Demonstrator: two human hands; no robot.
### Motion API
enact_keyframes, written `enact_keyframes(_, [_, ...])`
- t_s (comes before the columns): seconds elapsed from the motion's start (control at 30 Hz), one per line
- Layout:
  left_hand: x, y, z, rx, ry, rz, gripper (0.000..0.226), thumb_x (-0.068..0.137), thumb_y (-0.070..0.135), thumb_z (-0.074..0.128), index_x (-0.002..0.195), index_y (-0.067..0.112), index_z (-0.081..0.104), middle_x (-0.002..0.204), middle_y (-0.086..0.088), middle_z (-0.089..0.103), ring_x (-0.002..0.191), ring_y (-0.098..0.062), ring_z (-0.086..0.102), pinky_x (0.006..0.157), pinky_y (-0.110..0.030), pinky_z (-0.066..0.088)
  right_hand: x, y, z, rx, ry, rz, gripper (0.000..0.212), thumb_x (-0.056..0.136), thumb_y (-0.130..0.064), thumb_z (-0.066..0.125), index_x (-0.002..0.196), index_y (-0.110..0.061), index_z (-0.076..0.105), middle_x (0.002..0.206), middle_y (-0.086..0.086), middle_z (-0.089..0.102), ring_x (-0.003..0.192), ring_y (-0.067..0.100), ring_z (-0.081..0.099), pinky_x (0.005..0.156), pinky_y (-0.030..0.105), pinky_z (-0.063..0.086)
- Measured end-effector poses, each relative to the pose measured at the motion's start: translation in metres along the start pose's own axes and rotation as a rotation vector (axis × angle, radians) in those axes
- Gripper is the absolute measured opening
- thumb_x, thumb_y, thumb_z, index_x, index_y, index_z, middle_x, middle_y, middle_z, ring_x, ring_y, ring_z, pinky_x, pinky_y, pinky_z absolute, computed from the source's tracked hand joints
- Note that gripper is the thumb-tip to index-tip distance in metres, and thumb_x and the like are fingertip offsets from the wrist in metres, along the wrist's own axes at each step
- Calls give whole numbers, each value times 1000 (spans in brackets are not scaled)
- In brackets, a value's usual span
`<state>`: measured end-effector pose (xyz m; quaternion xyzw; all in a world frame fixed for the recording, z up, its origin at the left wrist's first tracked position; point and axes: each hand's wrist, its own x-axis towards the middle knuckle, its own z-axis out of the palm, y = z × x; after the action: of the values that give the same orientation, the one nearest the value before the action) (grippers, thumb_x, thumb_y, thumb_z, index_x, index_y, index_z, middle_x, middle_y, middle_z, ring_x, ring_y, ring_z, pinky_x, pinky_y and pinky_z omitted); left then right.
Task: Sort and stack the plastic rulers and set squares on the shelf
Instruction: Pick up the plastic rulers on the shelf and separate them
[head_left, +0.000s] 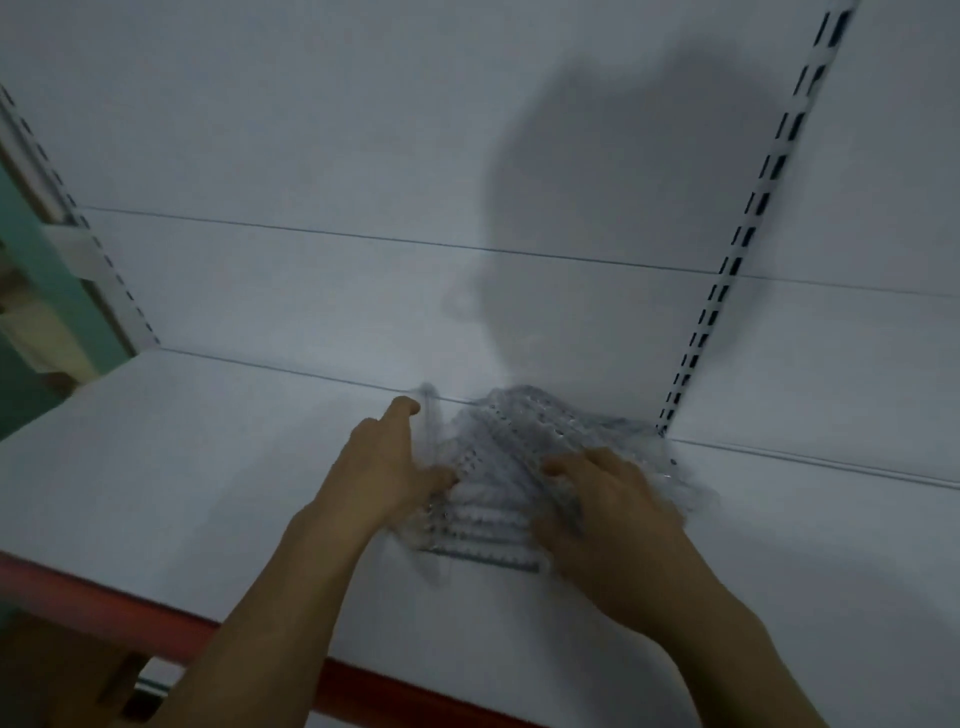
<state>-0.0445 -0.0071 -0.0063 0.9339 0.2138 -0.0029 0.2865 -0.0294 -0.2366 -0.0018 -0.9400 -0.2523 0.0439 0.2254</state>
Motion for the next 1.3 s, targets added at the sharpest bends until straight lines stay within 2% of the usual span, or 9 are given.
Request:
enact_keyframes(0.13, [6,-29,-15,-115,-49,49,77,84,29,77,146,30,32,101,4,59,78,-7,55,54,-14,36,2,-4,19,-9,22,118,52,88,-45,68,134,-43,45,126,-10,46,117,13,42,94,27,37])
enact_keyframes(0.3, [10,-46,-23,-238,26,86,69,88,30,74,146,26,38,91,8,65,79,-5,62,61,-21,44,2,-13,26,103,130,195,39,84,-34,77,116,-43,56,104,-16,55,90,3,52,75,16,42])
enact_keyframes(0.47, [13,-59,-26,-266,107,101,5,93,25,65,97,25,63,84,7,73,61,-9,68,54,-31,56,3,-15,28,153,287,188,22,89,-24,73,103,-39,66,91,-21,60,78,-3,58,64,6,41])
enact_keyframes(0.57, [12,-62,-29,-186,166,155,12,96,28,58,84,25,60,82,7,69,69,-9,63,60,-29,51,4,-16,31,204,417,208,19,88,-17,73,95,-35,74,85,-26,64,82,-6,60,67,3,41])
enact_keyframes(0.67, [9,-64,-31,-191,162,183,15,97,28,55,85,20,58,84,5,62,71,-10,59,58,-28,48,6,-21,33,209,511,206,20,87,-13,72,86,-33,76,82,-25,66,76,-2,62,72,17,50])
enact_keyframes(0.8, [4,-66,-30,-182,218,278,8,96,26,58,89,23,57,90,16,53,86,-7,51,62,-10,32,11,-22,35,154,620,200,15,89,-13,69,83,-26,72,82,-13,67,76,5,62,74,38,55])
enact_keyframes(0.97, [-1,-58,-27,-225,179,370,10,95,30,57,86,31,54,94,16,59,91,-3,55,67,-13,35,11,-20,36,-19,354,284,16,92,-36,63,105,-31,71,100,-9,65,93,13,59,81,33,51])
enact_keyframes(1.1, [-11,-44,-23,-247,192,375,11,96,31,57,85,28,56,88,16,60,77,-2,56,59,-17,36,14,-14,36,-27,385,280,13,90,-27,65,99,-29,74,95,-7,67,92,17,60,82,34,51])
enact_keyframes(1.3, [-33,-30,-13,-260,217,354,13,95,28,60,82,29,56,81,11,61,63,-9,57,53,-23,41,17,-5,34,-120,294,224,19,95,-33,56,103,-24,72,100,-1,67,97,23,57,84,38,49])
